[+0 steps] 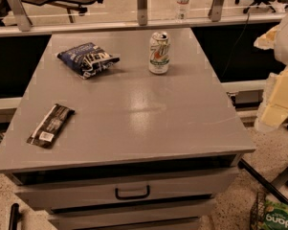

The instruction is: Pick rxbar chocolate

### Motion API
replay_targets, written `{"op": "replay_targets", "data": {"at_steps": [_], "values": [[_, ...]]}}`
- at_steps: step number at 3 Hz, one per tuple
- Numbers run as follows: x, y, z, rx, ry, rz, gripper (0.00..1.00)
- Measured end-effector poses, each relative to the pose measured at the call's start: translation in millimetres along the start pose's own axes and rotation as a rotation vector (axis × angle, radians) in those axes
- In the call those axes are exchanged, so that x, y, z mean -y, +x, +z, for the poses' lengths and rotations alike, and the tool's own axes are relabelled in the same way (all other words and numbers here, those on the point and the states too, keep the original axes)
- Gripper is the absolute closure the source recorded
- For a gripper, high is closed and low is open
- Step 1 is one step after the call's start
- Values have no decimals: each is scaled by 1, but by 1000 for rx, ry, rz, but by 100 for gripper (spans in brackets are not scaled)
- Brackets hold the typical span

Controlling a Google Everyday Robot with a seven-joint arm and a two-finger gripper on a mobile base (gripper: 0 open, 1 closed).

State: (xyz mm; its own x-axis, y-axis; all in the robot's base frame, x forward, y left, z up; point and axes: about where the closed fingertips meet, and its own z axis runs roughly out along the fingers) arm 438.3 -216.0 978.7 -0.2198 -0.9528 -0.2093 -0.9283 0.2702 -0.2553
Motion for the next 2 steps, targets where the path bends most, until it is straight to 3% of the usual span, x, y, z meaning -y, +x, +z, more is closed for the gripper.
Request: {"op": "replay_targets", "data": {"at_steps": [1, 2], "values": [[0, 0, 0, 0, 0, 0, 0], [4, -15, 11, 44, 0, -22, 0]]}}
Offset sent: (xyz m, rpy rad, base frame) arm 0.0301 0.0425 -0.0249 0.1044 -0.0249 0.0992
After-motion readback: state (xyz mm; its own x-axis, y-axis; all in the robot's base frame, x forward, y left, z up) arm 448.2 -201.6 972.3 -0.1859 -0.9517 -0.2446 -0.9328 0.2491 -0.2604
